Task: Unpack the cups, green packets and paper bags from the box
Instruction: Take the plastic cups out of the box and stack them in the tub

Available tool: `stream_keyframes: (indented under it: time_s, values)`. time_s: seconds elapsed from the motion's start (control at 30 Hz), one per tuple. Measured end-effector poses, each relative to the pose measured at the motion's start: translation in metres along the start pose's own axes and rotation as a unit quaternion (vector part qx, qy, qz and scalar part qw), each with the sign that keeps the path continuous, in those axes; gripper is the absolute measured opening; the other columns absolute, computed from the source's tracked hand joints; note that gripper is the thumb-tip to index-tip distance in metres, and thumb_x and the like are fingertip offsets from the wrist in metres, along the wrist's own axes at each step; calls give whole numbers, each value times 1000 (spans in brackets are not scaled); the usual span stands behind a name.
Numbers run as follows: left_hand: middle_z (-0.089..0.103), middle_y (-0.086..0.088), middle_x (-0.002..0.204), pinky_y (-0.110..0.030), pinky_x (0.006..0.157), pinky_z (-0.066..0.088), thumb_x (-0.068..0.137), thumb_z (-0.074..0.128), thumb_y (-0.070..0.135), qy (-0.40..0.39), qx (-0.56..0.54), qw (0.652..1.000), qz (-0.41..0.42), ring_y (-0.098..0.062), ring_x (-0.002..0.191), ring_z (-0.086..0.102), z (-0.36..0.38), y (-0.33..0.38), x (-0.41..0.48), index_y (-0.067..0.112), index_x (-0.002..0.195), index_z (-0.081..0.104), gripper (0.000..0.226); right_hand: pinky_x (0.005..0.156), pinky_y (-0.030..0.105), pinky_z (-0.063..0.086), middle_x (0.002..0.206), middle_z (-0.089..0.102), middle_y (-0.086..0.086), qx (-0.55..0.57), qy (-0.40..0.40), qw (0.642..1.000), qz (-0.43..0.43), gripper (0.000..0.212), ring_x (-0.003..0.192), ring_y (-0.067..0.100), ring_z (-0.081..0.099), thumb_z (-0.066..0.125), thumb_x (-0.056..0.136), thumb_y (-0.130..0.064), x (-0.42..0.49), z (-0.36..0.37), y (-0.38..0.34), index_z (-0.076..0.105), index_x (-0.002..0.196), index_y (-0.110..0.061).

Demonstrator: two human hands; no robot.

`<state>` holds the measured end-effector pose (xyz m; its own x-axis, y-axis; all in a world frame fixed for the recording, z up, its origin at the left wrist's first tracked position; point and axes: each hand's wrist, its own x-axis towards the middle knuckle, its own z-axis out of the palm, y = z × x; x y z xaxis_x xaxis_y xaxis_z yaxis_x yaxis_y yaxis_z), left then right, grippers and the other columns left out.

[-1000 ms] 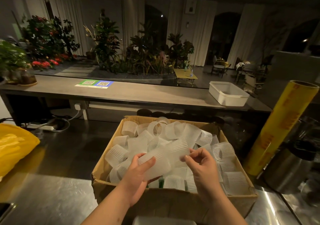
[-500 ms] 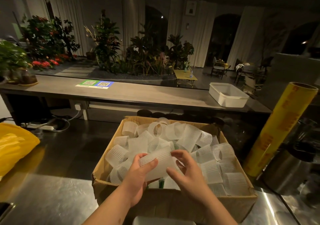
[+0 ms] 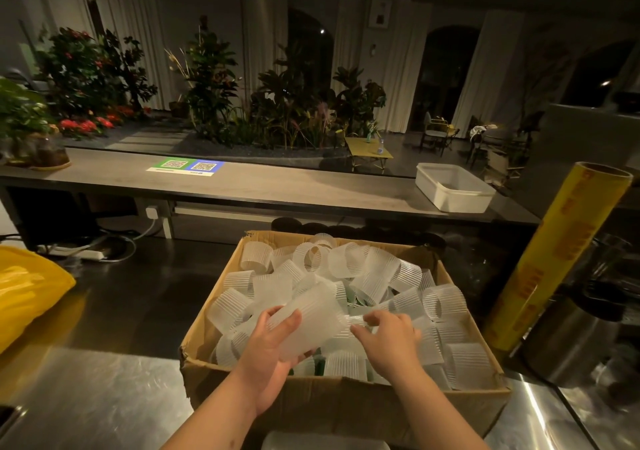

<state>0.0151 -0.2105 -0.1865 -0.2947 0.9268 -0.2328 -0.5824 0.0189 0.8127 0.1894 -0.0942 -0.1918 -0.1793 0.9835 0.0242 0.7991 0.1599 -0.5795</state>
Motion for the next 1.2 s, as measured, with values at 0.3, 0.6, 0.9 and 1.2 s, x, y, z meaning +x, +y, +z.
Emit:
stream_keyframes:
  time_s: [0.3,0.6,0.9,1.2]
  values:
    - [55,-15,135,-52,99,55,82,75,30,-5,-13,1000,0,-40,123,56,-6,-2,2,24,136,49,60,76,19,54,99,62,-13,279,160,946,-48,14,95,7,64,63,99,-11,-16,-38,-15,64,109,-21]
    - [58,-12,133,-45,91,58,84,73,33,24,10,1000,8,-37,121,57,-2,-1,-1,27,135,50,57,96,30,57,104,67,-9,310,-7,937,-159,46,100,2,62,57,99,2,-44,-40,-35,65,109,-42]
    - [57,-15,132,-49,94,55,81,71,30,33,-41,998,28,-39,121,57,4,6,-7,26,130,53,52,87,25,56,111,68,-14,294,-7,945,-140,22,107,7,64,61,101,-17,-31,-32,-20,71,116,-30]
    - [59,-18,132,-56,102,50,83,69,30,43,-92,994,26,-42,121,57,5,10,-12,25,125,56,44,79,26,51,112,71,-7,15,-93,996,-1,31,92,9,61,69,94,-45,-13,14,-21,69,120,-28]
